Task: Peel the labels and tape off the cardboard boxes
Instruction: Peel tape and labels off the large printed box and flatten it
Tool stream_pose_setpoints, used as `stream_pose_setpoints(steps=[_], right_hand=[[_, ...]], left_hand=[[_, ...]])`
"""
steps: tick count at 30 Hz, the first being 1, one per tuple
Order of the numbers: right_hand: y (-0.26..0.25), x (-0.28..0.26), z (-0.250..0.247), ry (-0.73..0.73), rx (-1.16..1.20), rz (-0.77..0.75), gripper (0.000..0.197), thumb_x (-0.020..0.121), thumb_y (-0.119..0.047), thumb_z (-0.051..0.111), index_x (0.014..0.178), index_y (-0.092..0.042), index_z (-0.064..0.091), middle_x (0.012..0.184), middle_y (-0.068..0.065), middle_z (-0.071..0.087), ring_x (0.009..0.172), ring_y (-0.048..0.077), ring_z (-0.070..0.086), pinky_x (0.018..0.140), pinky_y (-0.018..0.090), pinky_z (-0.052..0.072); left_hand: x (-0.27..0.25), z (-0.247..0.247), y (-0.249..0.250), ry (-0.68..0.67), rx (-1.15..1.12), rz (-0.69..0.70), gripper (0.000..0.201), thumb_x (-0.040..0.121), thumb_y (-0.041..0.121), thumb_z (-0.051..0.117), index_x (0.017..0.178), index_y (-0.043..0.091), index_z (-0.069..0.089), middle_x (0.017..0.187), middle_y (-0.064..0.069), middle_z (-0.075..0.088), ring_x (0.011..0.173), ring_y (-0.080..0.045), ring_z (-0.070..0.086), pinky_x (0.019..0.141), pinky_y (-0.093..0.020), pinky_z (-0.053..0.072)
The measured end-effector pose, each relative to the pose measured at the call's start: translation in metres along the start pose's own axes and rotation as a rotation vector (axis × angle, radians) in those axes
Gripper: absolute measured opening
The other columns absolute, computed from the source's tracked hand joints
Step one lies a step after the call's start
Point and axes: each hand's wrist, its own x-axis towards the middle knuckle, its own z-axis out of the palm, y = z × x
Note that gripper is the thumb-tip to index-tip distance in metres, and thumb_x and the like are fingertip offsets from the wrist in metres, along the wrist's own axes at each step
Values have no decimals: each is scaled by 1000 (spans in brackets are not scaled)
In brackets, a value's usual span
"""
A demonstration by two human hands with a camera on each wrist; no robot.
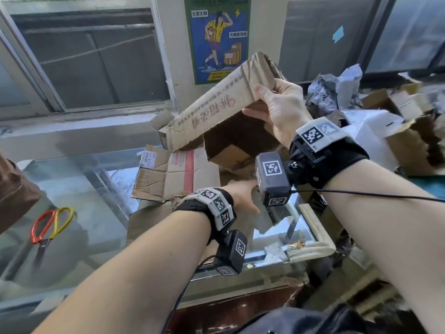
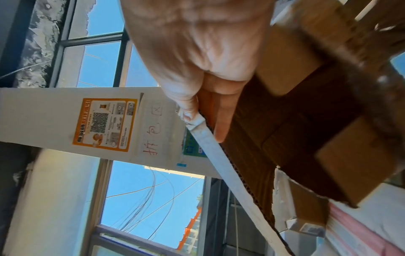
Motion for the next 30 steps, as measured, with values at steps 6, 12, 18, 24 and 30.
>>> stream_pose_setpoints(steps=[6,12,18,24,30], right_hand=[[24,-1,-25,154,-156,83,12,91,-8,62,85,2,61,88,22,65,60,28,66,54,35,59],[37,2,-33,27,-360,157,26,99,-22,48,109,-2,61,108,17,66,77,28,68,69,37,60],[64,10,-31,-239,-1252,-58,35,93,-14,51,128,-7,56,130,14,57,121,30,52,101,34,41],[92,13,-12,-441,-1637,6,40,93,-24,53,127,-4,49,128,17,54,115,34,53,82,34,42],[119,10,-14,-381,-1758,136,49,92,-21,58,133,-2,39,135,18,43,122,31,48,94,36,40]], left_hand=[[20,6,-4,300,39,-49,65,81,37,69,136,16,43,137,-15,43,128,-38,38,104,-48,37],[26,-15,-21,534,-116,-187,73,85,25,63,147,15,25,140,-17,32,131,-37,27,108,-42,28],[22,-20,-31,628,-219,-214,71,85,10,57,148,16,25,140,-17,30,134,-36,22,111,-41,24],[8,-24,-47,630,-233,-202,83,86,3,56,153,23,13,158,-8,13,145,-33,8,118,-41,12],[-3,-28,-57,580,-274,-198,87,88,1,56,154,30,7,159,-4,15,146,-30,10,117,-41,16]])
